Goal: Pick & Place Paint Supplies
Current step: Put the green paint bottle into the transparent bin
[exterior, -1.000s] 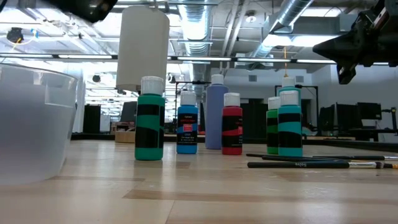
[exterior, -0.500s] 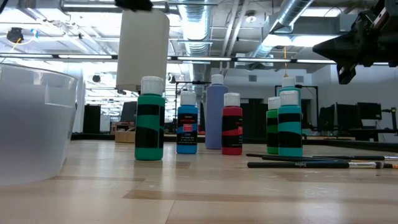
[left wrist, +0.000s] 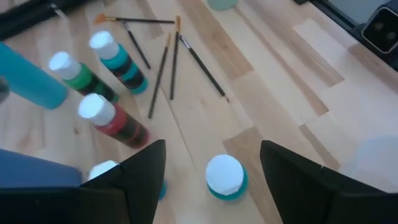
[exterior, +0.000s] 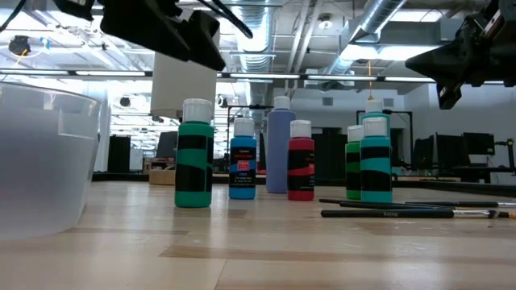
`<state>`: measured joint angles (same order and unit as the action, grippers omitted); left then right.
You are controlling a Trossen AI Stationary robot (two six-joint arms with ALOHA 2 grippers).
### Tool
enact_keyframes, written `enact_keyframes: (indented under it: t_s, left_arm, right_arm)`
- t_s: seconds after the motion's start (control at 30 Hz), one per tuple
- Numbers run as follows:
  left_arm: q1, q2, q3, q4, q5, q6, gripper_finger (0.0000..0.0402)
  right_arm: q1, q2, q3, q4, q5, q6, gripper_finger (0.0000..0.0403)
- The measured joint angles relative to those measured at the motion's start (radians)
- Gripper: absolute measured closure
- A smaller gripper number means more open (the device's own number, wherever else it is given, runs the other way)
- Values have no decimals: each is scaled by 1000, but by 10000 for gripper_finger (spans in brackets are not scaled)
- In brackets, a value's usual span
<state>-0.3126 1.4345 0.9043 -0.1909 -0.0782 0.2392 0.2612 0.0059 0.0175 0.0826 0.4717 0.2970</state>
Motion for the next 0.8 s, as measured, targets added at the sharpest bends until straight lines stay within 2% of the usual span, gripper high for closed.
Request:
enact_keyframes:
  t_s: [0.3,0.57,0.8]
  left_arm:
    - [5,63,23,-43,30,0,153]
    - [24,138,254,-373,4,0,153]
    - [46,232,406,-519,68,1,153]
  right_arm:
    - [0,0,0,0,0,0,394]
    - [0,0,0,0,0,0,394]
    - [0,0,0,0,0,0,394]
